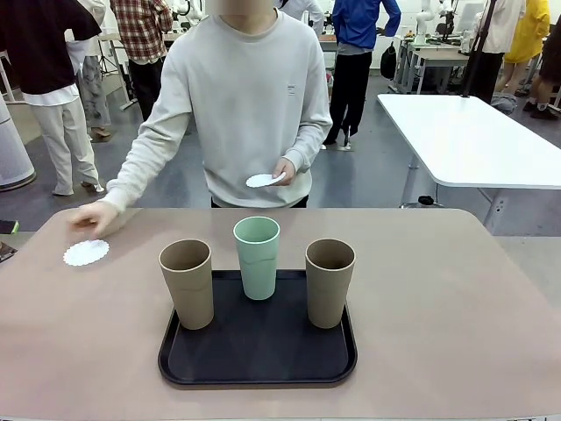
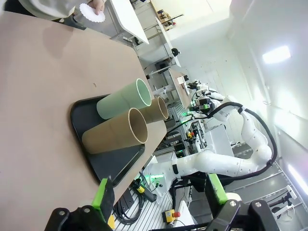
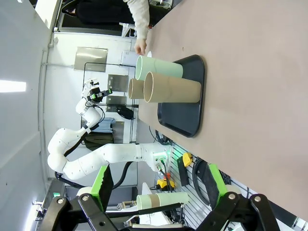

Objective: Place coasters on the table and set cups on them.
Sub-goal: Pick up one Reusable plastic cup and place it on a coaster set by the human.

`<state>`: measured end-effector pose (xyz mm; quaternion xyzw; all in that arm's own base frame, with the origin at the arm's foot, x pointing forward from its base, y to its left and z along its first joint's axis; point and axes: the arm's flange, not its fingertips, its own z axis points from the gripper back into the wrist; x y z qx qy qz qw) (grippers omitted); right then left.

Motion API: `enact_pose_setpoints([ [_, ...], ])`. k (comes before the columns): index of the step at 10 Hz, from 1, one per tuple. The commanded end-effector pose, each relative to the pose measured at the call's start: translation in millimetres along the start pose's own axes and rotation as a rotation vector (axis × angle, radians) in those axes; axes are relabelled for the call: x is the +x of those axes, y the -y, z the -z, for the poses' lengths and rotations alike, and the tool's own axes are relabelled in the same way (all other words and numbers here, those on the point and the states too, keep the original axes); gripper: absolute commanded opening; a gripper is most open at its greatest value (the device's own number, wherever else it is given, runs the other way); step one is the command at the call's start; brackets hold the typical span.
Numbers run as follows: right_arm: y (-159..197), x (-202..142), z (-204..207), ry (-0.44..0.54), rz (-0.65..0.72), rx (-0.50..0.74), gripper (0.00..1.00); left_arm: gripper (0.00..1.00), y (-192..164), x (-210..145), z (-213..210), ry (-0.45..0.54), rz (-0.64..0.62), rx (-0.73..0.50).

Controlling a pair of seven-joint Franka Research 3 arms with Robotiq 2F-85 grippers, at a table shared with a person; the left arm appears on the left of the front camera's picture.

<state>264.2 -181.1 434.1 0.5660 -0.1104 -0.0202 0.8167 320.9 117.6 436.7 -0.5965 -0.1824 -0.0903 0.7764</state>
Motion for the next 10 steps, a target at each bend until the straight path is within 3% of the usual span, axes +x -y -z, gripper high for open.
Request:
enact_pose_setpoints([
  [1,0.3,2.0,0.2,0.005,-0.008,0.021,1.00,1.00,1.2,0.6,-0.4,0.005,0.009,-0.013],
  [9,0.3,2.0,0.2,0.005,-0.008,0.021,1.00,1.00,0.1,0.1,0.5,-0.001,0.000,0.000],
  [10,0.3,2.0,0.2,0.005,-0.008,0.021,1.00,1.00,13.7,6.2,3.2,-0.066,0.236,-0.173],
])
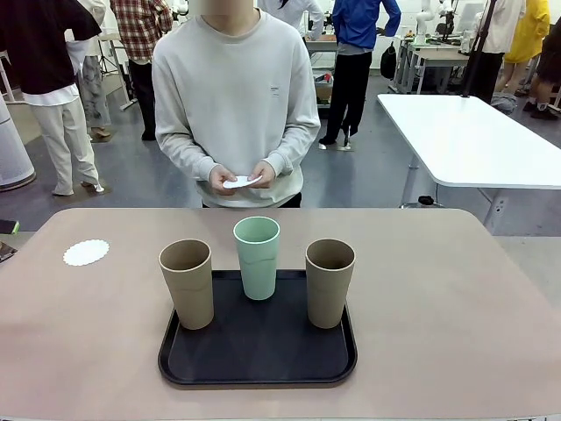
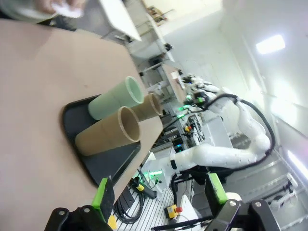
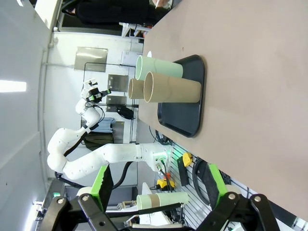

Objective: Place coasters on the table and set cups on them.
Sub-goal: Pick up one Reusable plastic cup and place it on a coaster set by the human.

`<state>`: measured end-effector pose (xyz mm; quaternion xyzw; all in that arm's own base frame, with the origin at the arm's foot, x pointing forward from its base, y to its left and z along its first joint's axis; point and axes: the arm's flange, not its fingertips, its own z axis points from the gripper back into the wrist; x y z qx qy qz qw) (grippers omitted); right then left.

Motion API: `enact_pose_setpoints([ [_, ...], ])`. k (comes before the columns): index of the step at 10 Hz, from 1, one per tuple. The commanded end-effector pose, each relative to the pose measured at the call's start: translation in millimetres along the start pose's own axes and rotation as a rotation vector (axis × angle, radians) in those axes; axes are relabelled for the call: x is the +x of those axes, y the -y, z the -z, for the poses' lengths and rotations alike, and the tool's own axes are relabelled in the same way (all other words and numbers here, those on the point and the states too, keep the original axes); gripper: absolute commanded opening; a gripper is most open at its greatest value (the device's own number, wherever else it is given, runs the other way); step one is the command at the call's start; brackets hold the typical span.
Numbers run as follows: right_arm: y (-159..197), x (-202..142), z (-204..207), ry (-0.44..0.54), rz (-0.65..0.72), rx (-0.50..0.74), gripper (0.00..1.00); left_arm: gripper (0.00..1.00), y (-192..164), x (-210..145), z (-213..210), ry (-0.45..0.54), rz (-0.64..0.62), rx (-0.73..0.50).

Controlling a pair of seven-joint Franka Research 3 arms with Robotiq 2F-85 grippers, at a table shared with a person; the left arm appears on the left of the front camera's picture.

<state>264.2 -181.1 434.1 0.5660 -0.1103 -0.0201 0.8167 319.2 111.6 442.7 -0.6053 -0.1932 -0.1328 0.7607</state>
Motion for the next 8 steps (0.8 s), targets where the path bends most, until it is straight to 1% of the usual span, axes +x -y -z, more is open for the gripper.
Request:
enact_pose_setpoints([
  [1,0.3,2.0,0.1,0.005,-0.008,0.021,1.00,1.00,13.2,24.5,14.6,-0.151,0.390,0.004],
  [2,0.3,2.0,0.1,0.005,-0.008,0.021,1.00,1.00,30.0,43.2,42.3,-0.283,0.576,0.203],
  [3,0.3,2.0,0.1,0.005,-0.008,0.021,1.00,1.00,48.1,54.3,81.4,-0.485,0.747,0.414],
  [4,0.3,2.0,0.1,0.005,-0.008,0.021,1.00,1.00,58.2,56.1,122.9,-0.687,0.904,0.646],
  [5,0.3,2.0,0.1,0.005,-0.008,0.021,1.00,1.00,63.3,51.5,161.6,-0.821,0.998,0.717],
  [6,0.3,2.0,0.1,0.005,-0.008,0.021,1.00,1.00,61.6,39.5,193.9,-0.956,1.087,0.780],
  [7,0.3,2.0,0.1,0.005,-0.008,0.021,1.00,1.00,59.0,26.8,209.1,-1.052,1.137,0.800],
  [8,0.3,2.0,0.1,0.005,-0.008,0.021,1.00,1.00,57.9,15.3,213.0,-1.100,1.193,0.811],
])
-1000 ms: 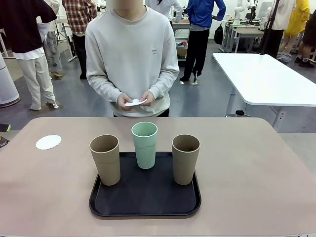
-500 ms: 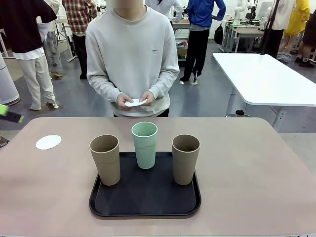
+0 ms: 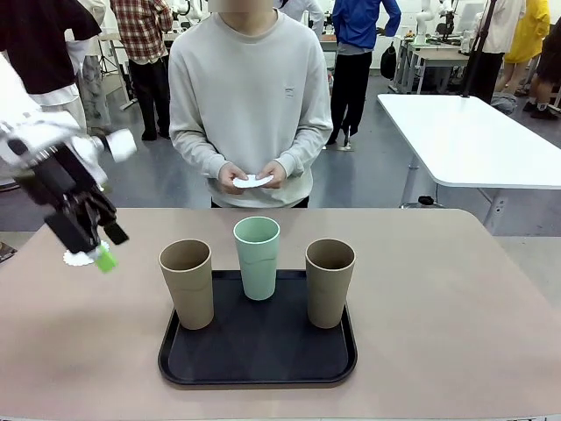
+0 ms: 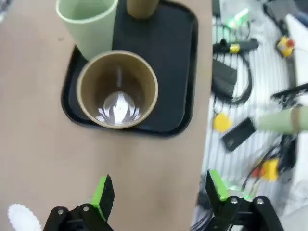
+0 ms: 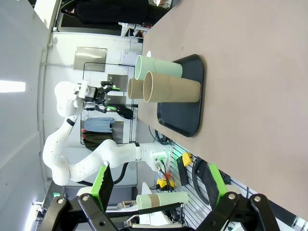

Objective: Place coasters on the table and set cups on them.
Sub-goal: Pick up one Reusable plastic cup and place it on a coaster set by the human.

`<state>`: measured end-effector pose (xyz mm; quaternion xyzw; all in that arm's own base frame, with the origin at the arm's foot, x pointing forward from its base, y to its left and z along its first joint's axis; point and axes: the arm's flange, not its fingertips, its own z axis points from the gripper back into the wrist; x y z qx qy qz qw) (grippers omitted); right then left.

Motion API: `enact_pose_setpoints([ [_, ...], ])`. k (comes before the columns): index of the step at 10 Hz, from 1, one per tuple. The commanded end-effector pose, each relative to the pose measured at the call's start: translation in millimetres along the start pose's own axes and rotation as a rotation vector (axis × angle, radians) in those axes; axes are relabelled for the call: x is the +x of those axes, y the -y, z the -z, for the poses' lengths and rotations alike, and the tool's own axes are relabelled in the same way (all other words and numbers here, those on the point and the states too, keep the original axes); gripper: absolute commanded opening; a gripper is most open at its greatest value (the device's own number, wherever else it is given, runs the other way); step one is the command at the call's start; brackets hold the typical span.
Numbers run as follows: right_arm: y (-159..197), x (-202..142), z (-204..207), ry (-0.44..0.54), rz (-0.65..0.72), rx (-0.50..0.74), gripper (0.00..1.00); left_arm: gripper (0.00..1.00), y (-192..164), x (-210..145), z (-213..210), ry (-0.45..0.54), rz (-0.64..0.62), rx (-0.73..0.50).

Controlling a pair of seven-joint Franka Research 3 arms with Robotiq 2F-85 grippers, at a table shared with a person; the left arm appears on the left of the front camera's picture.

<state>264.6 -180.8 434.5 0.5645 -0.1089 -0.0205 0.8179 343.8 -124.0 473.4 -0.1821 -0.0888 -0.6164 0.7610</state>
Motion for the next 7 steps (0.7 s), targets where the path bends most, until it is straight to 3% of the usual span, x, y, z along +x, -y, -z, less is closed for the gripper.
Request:
enact_pose_setpoints([
  [1,0.8,1.6,-0.1,0.007,-0.010,0.025,1.00,1.00,7.5,-24.8,5.1,-0.275,0.271,0.367],
  [3,0.8,1.6,-0.1,0.007,-0.010,0.025,1.00,1.00,6.1,-33.1,-12.1,-0.231,0.240,0.365],
  [5,0.8,1.6,-0.1,0.007,-0.010,0.025,1.00,1.00,6.8,-35.4,-7.8,-0.191,0.187,0.272],
  [6,0.8,1.6,-0.1,0.007,-0.010,0.025,1.00,1.00,4.0,-26.8,-17.6,-0.269,0.238,0.313],
  [7,0.8,1.6,-0.1,0.007,-0.010,0.025,1.00,1.00,4.0,-26.8,-17.6,-0.269,0.238,0.313],
])
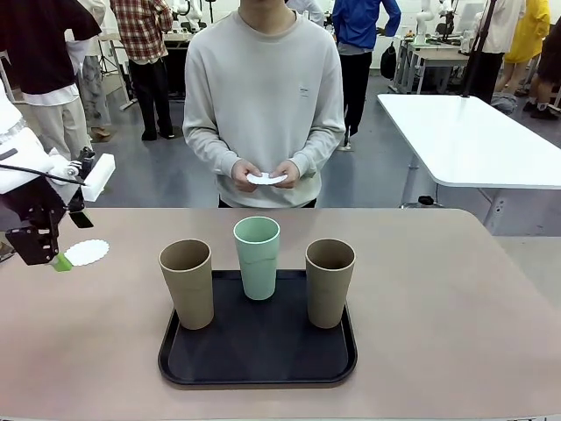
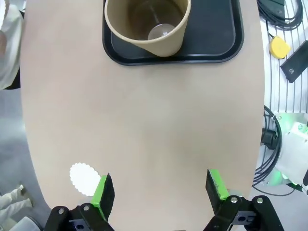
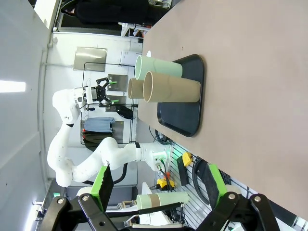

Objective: Place coasters on the table and set cups on them.
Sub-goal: Pick up one Reusable plastic cup and place it on a coaster set by the human.

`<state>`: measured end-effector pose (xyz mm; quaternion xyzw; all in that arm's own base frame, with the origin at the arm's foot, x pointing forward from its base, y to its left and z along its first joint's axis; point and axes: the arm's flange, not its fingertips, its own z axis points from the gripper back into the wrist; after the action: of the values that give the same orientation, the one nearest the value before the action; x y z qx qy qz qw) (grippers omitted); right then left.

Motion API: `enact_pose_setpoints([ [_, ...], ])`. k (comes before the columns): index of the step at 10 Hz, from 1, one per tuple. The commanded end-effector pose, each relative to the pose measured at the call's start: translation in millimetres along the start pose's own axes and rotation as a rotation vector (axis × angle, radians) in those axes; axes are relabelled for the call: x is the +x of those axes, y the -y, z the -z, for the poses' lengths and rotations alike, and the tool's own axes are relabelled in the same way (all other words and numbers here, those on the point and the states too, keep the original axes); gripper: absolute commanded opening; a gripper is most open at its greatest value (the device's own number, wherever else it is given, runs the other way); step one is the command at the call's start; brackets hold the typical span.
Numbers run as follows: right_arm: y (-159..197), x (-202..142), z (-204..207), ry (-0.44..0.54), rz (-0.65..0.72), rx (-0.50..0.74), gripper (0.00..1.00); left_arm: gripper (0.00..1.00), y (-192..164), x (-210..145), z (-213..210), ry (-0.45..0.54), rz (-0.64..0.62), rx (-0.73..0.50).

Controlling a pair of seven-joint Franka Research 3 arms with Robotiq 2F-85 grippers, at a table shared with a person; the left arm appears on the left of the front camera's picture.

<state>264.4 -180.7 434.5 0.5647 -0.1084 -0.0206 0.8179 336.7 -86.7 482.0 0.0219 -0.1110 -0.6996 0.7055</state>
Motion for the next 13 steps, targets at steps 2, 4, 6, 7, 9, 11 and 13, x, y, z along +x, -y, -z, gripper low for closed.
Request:
enact_pose_setpoints([
  [2,0.8,1.8,-0.1,0.008,-0.010,0.024,1.00,1.00,1.6,6.6,2.0,-0.030,0.000,0.004],
  [4,0.8,1.8,-0.1,0.008,-0.010,0.024,1.00,1.00,-32.6,-34.7,28.0,0.276,0.018,-0.197],
  [6,0.8,1.8,-0.1,0.008,-0.010,0.024,1.00,1.00,-44.6,-78.8,58.5,0.560,0.025,-0.204],
  [7,0.8,1.8,-0.1,0.008,-0.010,0.024,1.00,1.00,-45.1,-90.1,78.1,0.673,0.023,-0.176],
  [9,0.8,1.8,-0.1,0.008,-0.010,0.024,1.00,1.00,-42.4,-109.0,95.8,0.827,0.018,-0.097],
  [11,0.8,1.8,-0.1,0.008,-0.010,0.024,1.00,1.00,-28.2,-108.5,118.6,0.865,-0.076,-0.075],
  [13,0.8,1.8,-0.1,0.008,-0.010,0.024,1.00,1.00,-26.4,-100.1,140.6,0.874,-0.144,-0.116],
])
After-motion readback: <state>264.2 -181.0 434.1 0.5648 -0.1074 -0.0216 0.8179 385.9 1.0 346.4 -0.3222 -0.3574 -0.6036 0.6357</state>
